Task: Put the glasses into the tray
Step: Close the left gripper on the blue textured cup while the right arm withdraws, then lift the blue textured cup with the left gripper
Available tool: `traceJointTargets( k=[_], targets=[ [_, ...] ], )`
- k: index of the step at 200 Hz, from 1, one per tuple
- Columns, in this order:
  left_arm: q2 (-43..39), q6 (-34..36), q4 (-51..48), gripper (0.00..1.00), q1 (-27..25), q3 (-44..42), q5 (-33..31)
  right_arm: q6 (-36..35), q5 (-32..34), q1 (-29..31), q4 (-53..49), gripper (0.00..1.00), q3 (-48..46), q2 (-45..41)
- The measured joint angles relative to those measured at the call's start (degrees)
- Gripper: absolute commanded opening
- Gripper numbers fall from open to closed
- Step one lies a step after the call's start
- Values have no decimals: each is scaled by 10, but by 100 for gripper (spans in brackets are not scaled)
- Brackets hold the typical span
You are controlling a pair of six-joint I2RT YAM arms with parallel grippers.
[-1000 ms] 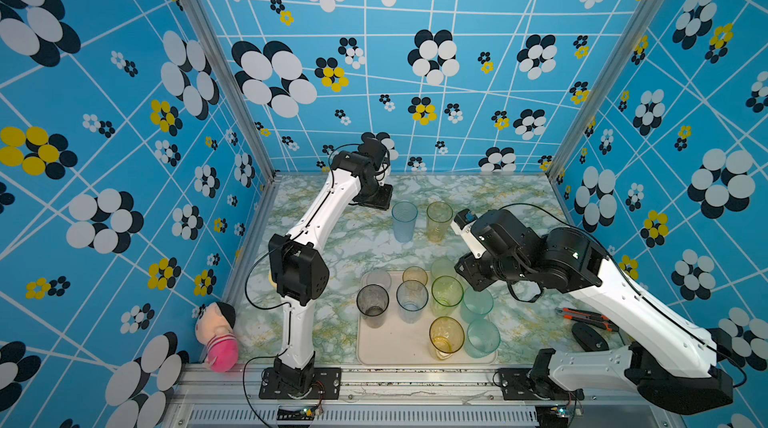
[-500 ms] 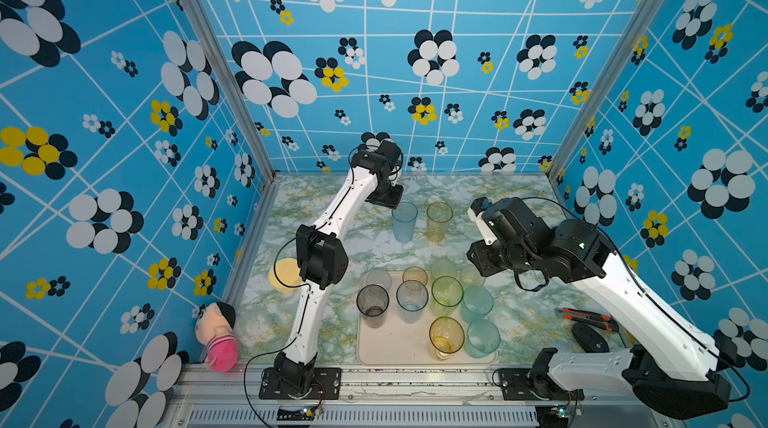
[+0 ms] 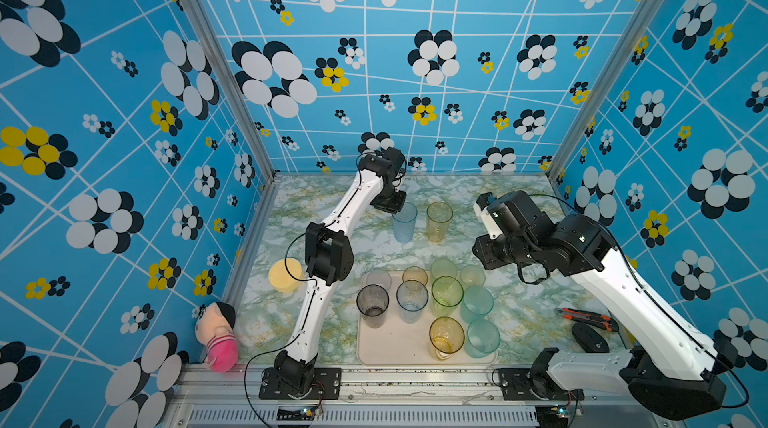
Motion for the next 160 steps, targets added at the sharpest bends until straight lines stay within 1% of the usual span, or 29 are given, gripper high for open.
traceJointTargets(
  k=[28,79,99,125,160],
  targets=[
    [0,-1,-3,9,0,2,-1,-6,-2,-4,2,35,0,0],
    [-3,-1,0,9,0,2,-17,-7,-4,-14,25,34,-33,-2],
    [-15,-2,0,9,0,2,-25,-6,-4,-27,46,33,-50,-5],
    [-59,-4,0,9,0,2,-36,3,-12,-63,76,32,-75,-15],
    [-158,-6,-7,9,0,2,-53,14,-26,-122,99,32,-82,-16]
  ],
)
